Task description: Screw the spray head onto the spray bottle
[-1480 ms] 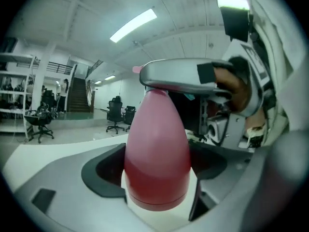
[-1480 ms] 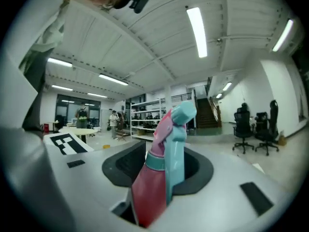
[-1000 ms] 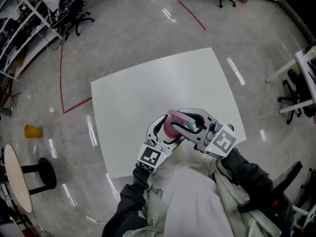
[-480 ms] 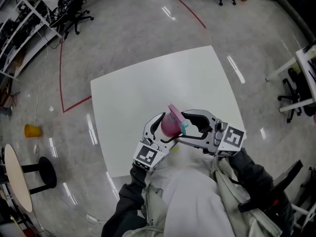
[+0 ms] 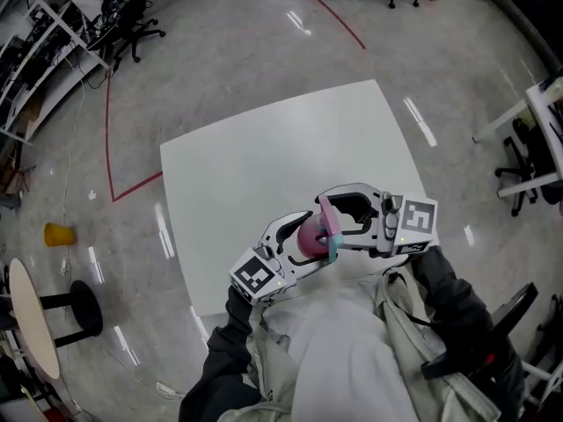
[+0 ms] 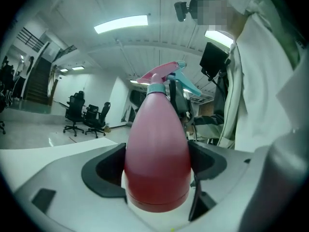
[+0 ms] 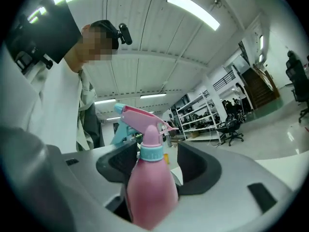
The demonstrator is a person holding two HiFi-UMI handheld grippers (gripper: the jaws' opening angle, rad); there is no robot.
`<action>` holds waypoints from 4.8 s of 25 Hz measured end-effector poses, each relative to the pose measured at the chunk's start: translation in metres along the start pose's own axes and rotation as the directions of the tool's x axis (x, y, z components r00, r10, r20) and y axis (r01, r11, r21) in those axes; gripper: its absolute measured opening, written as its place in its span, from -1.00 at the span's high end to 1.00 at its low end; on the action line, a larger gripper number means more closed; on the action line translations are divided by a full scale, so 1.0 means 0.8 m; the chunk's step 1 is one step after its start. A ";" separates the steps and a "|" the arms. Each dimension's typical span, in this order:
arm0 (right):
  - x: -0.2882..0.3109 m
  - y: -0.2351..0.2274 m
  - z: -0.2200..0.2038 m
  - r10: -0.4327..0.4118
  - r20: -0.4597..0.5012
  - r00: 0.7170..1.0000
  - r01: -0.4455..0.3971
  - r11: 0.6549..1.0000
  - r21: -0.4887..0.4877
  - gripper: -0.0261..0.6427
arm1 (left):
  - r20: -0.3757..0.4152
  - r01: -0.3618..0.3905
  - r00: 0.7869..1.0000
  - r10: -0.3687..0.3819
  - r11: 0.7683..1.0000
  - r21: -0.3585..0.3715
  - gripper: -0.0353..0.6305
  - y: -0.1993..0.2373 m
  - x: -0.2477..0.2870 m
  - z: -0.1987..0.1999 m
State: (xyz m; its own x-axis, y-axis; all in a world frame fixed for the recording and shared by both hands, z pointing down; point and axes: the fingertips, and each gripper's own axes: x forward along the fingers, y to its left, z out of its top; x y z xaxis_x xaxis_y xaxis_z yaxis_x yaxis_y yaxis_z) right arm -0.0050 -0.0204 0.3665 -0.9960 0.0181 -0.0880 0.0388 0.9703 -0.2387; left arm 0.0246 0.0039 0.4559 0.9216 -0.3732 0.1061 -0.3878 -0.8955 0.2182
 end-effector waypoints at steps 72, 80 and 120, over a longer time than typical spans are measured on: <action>-0.004 -0.155 -0.133 -0.703 0.076 0.707 0.689 0.661 -0.299 0.52 | -0.044 -0.705 0.708 0.704 0.705 -0.074 0.88 0.107 -0.105 -0.105; -0.012 -0.136 -0.134 -0.685 0.163 0.710 0.687 0.624 -0.373 0.39 | -0.064 -0.695 0.719 0.692 0.715 -0.076 0.88 0.107 -0.105 -0.111; -0.123 -0.091 -0.234 -0.778 -0.193 0.598 0.726 0.628 -0.281 0.94 | -0.151 -0.652 0.758 0.635 0.747 -0.128 0.88 0.098 -0.090 -0.148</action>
State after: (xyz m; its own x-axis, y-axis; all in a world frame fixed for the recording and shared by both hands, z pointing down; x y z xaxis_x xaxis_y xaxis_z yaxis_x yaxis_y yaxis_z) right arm 0.0752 -0.0477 0.5735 -0.6417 -0.6971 0.3199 -0.7211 0.6904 0.0578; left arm -0.0741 -0.0110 0.5802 0.4499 -0.8149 0.3655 -0.8925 -0.3951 0.2177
